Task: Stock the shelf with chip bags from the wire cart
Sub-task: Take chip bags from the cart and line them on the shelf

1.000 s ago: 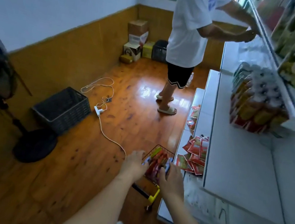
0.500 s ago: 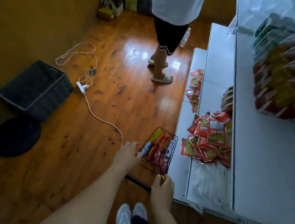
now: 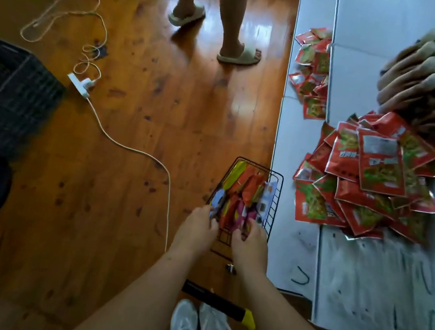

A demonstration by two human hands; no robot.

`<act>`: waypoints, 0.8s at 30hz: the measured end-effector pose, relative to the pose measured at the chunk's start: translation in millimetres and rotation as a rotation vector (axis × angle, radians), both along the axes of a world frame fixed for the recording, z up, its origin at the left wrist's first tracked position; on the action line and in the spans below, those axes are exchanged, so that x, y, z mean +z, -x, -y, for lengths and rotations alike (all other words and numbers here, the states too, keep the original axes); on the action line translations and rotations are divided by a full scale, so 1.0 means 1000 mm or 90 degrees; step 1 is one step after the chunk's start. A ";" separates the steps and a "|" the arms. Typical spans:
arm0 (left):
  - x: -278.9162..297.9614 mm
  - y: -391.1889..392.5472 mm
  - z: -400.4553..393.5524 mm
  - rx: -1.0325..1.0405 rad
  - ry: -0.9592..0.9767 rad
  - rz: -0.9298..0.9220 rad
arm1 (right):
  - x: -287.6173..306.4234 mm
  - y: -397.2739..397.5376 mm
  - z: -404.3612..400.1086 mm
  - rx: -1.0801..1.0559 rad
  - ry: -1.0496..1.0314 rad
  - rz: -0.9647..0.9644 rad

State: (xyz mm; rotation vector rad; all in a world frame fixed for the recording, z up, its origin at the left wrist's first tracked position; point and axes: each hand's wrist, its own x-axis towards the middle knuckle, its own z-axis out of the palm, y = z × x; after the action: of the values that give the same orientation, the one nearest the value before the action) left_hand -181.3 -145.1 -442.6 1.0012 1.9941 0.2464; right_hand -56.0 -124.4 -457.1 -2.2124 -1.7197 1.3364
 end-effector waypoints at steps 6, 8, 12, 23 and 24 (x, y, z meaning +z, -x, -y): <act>-0.136 -0.010 -0.032 0.007 0.092 0.018 | -0.126 0.031 -0.045 0.059 0.105 0.005; -0.166 -0.012 -0.037 0.022 0.127 -0.012 | -0.162 0.038 -0.055 0.042 0.191 -0.007; -0.190 -0.025 -0.046 -0.057 0.085 -0.165 | -0.204 0.037 -0.061 -0.080 0.219 -0.156; -0.096 -0.023 -0.036 0.063 -0.071 -0.106 | -0.114 0.002 -0.028 -0.064 0.046 -0.167; -0.077 -0.024 -0.033 0.064 -0.086 -0.091 | -0.095 0.001 -0.022 -0.088 0.032 -0.168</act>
State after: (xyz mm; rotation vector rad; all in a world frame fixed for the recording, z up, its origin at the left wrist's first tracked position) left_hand -156.9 -111.9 -520.0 1.0292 2.1839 0.3779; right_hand -56.8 -102.2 -552.4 -2.0253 -1.4313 1.5685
